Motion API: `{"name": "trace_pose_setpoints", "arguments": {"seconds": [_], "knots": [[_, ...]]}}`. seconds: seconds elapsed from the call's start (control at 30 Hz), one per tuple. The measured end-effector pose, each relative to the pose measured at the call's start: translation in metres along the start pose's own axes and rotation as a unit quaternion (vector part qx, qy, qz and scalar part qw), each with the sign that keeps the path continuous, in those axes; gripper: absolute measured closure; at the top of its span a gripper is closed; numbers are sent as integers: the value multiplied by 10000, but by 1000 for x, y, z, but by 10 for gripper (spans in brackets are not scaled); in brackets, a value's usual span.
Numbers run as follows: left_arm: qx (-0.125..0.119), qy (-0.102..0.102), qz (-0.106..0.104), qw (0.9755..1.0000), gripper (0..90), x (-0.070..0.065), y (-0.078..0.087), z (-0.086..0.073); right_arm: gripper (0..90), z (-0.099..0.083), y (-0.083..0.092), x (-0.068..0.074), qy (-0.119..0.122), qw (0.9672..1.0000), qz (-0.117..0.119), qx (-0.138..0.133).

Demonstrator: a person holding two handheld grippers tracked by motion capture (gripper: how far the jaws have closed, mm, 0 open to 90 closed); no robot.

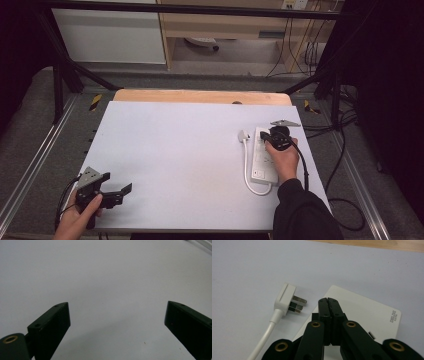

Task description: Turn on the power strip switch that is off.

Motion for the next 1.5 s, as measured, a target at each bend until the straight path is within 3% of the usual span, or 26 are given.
{"name": "trace_pose_setpoints", "arguments": {"seconds": [1.5], "knots": [[116,-47,23,9999,64,0,-1,-2,900,-5,1,4,172,9998,77,52]]}}
Point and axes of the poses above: each handheld gripper's, and its own axes: y roughly backward along the jaws, z roughly out of its top, x roughly to its left, the point moved 3 cm from there along -y, roughly forward along the jaws, and after that the axes turned 5 degrees about -y, right-handed, at the moved point
